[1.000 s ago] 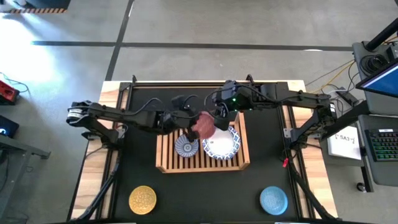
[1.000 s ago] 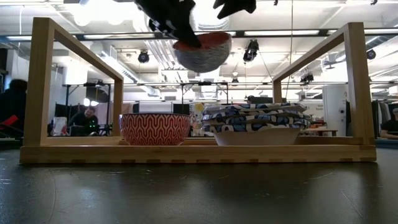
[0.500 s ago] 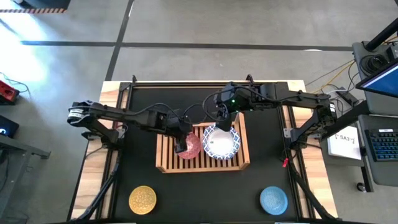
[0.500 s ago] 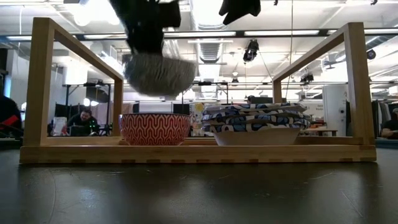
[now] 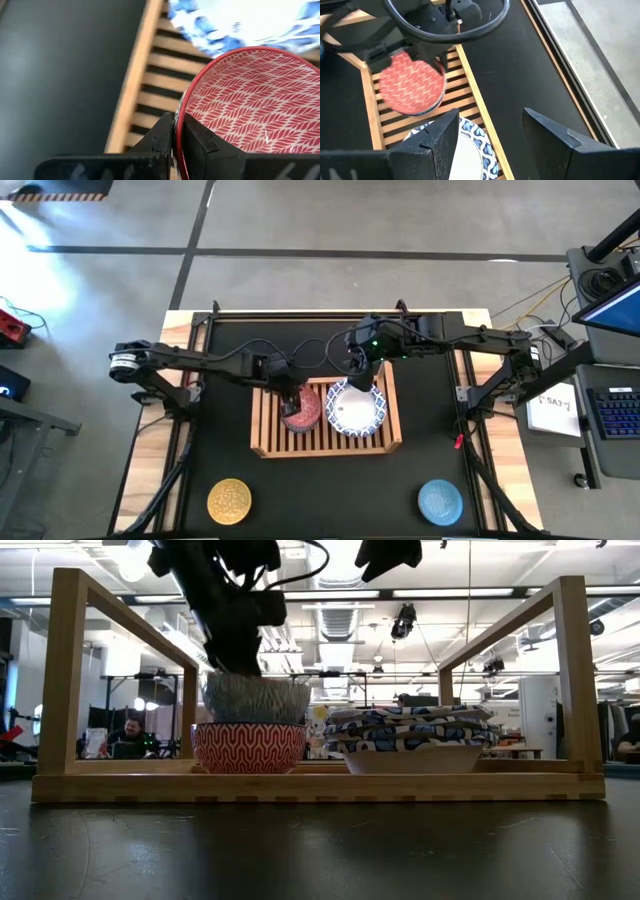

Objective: Place and stack bowls onto a shelf
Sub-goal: Stack the red patterned bowl on top of the dark blue patterned bowl on the shelf

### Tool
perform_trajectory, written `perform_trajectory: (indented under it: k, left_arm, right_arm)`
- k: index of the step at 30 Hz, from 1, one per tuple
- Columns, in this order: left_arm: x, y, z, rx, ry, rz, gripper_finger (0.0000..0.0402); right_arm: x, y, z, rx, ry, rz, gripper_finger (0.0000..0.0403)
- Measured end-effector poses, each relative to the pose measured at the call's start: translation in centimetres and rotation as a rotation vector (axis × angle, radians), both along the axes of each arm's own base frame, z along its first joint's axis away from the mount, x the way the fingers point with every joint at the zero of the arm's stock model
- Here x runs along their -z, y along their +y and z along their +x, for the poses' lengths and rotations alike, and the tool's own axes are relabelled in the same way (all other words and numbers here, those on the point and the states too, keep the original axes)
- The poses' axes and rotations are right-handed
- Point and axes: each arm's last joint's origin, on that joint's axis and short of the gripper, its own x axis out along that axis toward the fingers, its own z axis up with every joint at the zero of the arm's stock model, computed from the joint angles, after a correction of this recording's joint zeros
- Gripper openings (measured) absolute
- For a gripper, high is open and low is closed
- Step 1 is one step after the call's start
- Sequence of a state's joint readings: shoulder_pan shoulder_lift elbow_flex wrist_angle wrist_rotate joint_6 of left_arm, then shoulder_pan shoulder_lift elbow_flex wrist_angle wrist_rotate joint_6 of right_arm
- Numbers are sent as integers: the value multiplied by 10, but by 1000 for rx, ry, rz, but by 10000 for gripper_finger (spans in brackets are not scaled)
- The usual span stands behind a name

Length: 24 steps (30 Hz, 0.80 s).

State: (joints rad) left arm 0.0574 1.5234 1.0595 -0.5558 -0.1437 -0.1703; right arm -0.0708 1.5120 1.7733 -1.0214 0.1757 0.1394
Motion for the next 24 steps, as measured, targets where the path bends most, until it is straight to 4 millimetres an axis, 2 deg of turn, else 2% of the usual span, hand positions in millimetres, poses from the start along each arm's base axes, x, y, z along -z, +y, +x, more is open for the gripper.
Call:
perform_trajectory:
  k: [17,24]
  left_arm:
    - [1,0,-1,-7,2,-38,30]
    - [10,-1,3,13,29,-85,31]
  right_arm:
    - [2,0,-2,5,21,6,205]
    - [2,0,-2,16,18,14,205]
